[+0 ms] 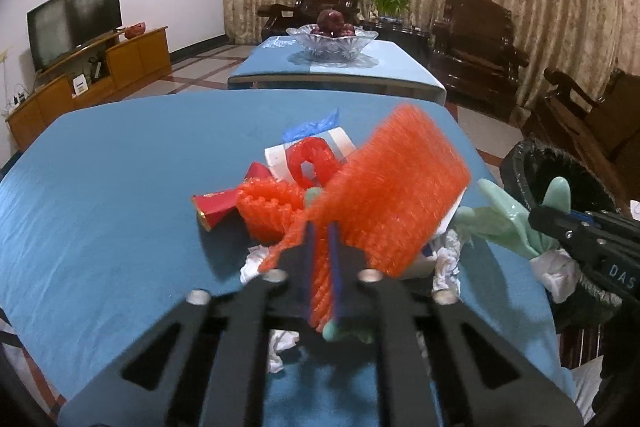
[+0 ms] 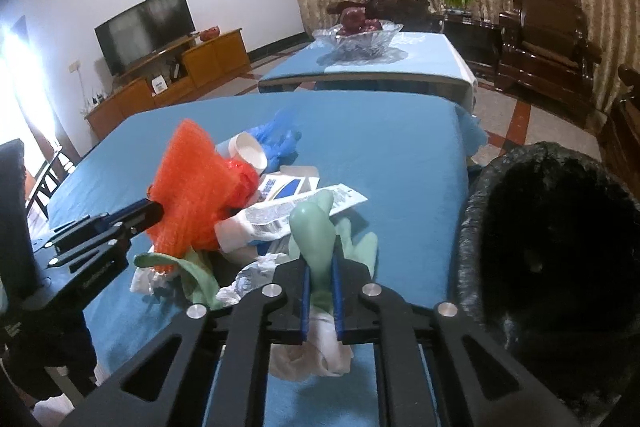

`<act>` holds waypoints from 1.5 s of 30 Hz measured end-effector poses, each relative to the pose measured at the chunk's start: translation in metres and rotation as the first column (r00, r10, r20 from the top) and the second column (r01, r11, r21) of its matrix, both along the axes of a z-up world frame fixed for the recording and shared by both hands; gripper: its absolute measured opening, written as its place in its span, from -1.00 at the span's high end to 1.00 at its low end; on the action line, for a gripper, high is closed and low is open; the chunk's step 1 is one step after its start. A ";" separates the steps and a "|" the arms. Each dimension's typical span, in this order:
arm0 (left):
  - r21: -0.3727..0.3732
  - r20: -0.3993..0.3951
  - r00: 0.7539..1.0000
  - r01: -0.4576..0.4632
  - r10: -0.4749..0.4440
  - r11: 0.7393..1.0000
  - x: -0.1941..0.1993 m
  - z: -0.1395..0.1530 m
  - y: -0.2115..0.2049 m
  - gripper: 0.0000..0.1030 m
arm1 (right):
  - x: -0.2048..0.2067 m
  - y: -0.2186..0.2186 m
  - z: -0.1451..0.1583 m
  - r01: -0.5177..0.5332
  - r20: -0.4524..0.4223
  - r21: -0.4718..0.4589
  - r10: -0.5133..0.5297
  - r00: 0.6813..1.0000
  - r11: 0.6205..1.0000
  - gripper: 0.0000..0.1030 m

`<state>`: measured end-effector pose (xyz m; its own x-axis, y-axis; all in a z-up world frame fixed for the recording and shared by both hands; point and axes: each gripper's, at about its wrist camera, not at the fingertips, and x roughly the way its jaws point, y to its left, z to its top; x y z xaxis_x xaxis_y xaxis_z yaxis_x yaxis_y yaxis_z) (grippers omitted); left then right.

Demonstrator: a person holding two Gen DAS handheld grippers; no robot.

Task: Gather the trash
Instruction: 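Grasp the green rubber glove with the right gripper while the left gripper reaches the orange foam net, then grasp the orange foam net with the left gripper while the right gripper holds the glove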

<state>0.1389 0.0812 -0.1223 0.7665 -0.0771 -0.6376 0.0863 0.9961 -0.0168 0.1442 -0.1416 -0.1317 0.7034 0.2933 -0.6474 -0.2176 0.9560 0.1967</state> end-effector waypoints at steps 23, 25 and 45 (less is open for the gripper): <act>-0.023 0.047 0.997 0.067 -0.066 0.997 -0.011 0.033 -0.023 -0.02 | -0.029 -0.042 0.060 0.037 0.126 0.070 -0.046 0.991 0.997 0.89; -0.002 0.028 0.997 0.067 -0.067 0.998 -0.006 0.020 -0.024 -0.10 | -0.028 -0.042 0.051 0.042 0.102 0.069 -0.049 0.994 0.997 0.89; -0.007 -0.001 0.994 0.109 -0.109 0.994 0.007 0.011 -0.028 0.89 | -0.023 -0.049 0.033 0.065 0.077 0.073 -0.071 0.995 0.995 0.89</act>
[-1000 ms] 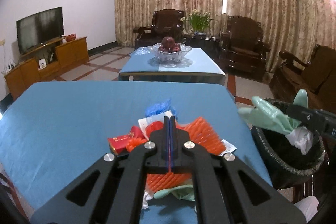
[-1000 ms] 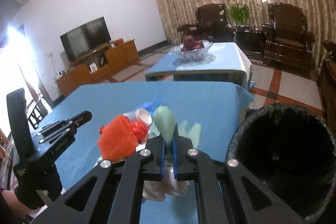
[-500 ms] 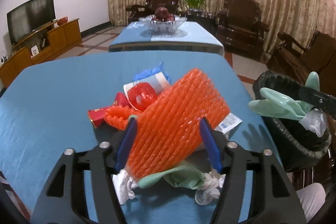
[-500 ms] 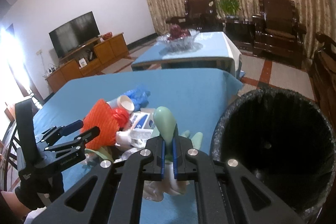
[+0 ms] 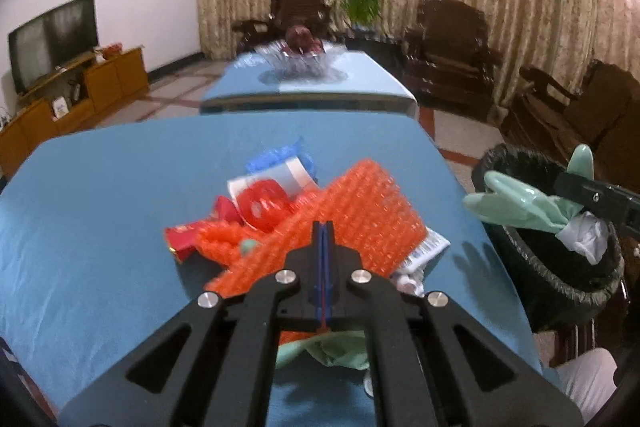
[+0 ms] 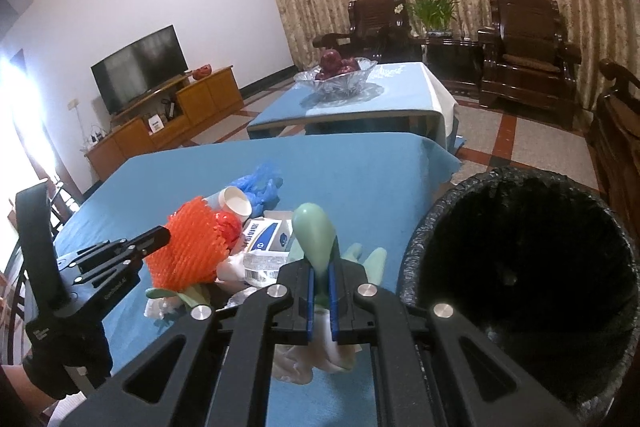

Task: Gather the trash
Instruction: 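Grasp the orange foam net with the left gripper while the right gripper holds the glove, then carry both items over the black bin and open both grippers to drop them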

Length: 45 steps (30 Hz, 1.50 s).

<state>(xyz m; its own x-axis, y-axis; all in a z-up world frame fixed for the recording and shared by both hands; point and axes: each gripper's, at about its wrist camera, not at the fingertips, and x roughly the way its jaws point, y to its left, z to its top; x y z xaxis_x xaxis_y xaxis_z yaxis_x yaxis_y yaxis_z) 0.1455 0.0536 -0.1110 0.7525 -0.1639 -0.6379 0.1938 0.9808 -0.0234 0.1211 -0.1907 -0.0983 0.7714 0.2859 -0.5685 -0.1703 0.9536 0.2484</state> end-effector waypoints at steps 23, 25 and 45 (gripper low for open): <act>0.067 0.067 0.996 -0.067 0.062 0.996 0.016 -0.008 0.000 0.82 | 0.017 0.008 -0.017 -0.020 -0.036 -0.023 0.019 0.999 1.000 0.89; 0.053 0.089 0.994 -0.067 0.062 0.996 0.009 0.003 0.001 0.83 | 0.013 0.006 -0.013 -0.015 -0.024 -0.018 0.015 1.000 1.000 0.89; -0.205 0.135 0.952 0.297 -0.274 0.933 0.001 0.051 -0.152 0.84 | -0.022 -0.118 0.023 0.242 0.058 -0.008 -0.241 0.969 0.970 0.89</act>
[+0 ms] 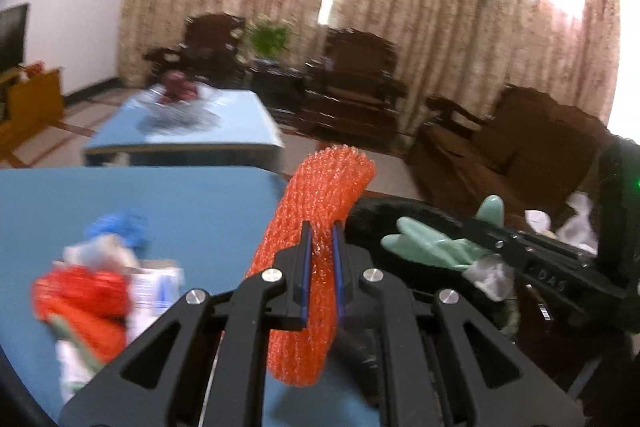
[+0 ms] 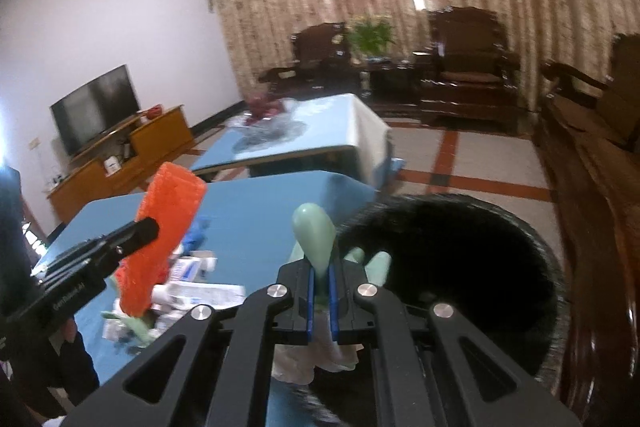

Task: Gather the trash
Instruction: 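Carry both items over the black bin and open both grippers to drop them, then return the right gripper to the pile and grasp the white tissue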

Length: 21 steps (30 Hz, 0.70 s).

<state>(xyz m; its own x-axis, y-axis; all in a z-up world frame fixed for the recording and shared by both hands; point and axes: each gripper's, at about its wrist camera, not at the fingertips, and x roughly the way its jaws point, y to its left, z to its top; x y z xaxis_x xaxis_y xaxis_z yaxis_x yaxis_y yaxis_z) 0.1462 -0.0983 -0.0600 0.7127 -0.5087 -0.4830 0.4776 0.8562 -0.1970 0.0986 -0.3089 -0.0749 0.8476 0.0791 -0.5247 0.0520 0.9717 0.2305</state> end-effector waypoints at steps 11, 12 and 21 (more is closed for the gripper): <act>-0.029 -0.115 0.980 0.163 -0.165 0.986 0.026 -0.040 -0.097 0.35 | 0.004 -0.072 -0.029 0.197 -0.065 -0.036 -0.199 0.978 0.980 0.32; -0.034 -0.109 0.980 0.162 -0.165 0.986 0.025 -0.041 -0.095 0.15 | 0.002 -0.075 -0.029 0.219 -0.059 -0.038 -0.221 0.974 0.975 0.17; 0.044 -0.039 0.999 -0.011 0.013 0.999 -0.004 -0.029 -0.012 -0.35 | -0.002 -0.032 -0.019 0.193 0.004 -0.069 -0.193 0.981 0.979 -0.73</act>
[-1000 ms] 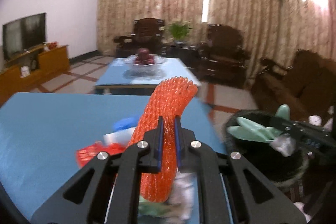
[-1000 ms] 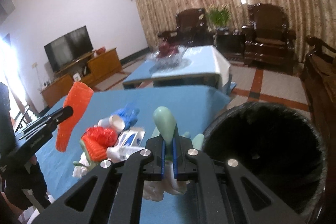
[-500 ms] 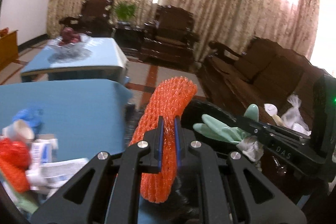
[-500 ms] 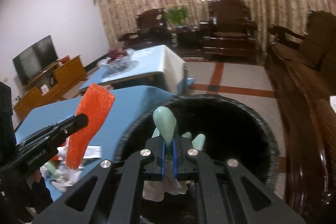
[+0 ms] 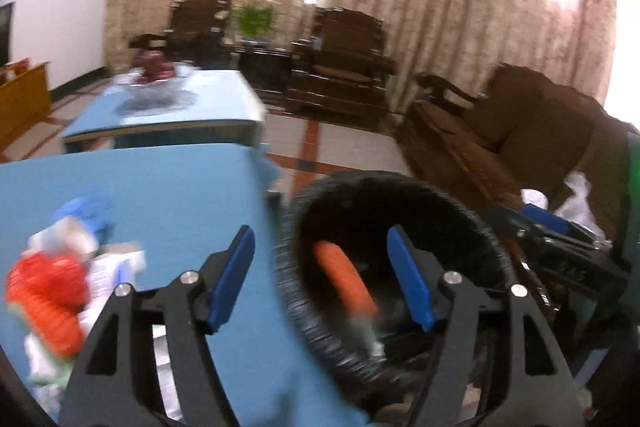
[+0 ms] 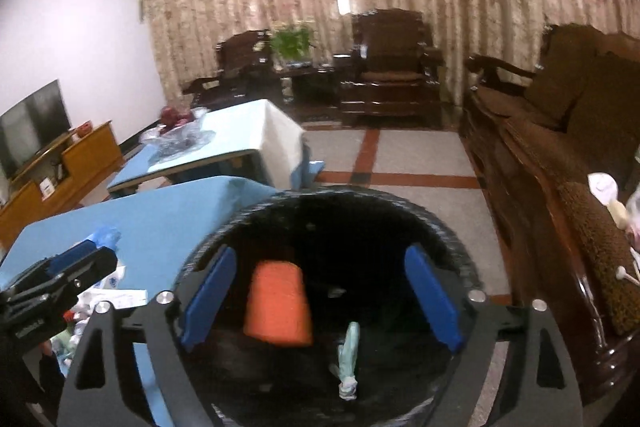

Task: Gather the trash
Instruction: 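Return the right gripper to the pile and grasp the white tissue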

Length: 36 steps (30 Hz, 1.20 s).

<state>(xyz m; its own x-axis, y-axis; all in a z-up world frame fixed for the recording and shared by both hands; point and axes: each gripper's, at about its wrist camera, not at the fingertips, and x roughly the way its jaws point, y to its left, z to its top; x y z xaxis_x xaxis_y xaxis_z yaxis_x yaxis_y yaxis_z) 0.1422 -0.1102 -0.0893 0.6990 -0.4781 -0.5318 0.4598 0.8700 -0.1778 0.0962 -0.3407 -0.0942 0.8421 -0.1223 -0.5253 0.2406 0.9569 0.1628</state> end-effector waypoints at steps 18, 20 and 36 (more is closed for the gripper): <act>0.182 0.037 0.932 -0.362 0.362 0.914 -0.069 -0.014 0.189 -0.34 | 0.012 0.200 -0.041 -0.359 -0.044 -0.007 0.358 0.933 0.933 -0.73; 0.191 0.028 0.928 -0.371 0.372 0.909 -0.072 -0.020 0.198 -0.33 | 0.014 0.210 -0.048 -0.374 -0.060 -0.010 0.373 0.926 0.927 -0.68; 0.188 -0.013 0.910 -0.406 0.415 0.894 -0.067 -0.050 0.227 -0.30 | 0.046 0.258 -0.110 -0.489 -0.266 0.045 0.482 0.835 0.871 0.07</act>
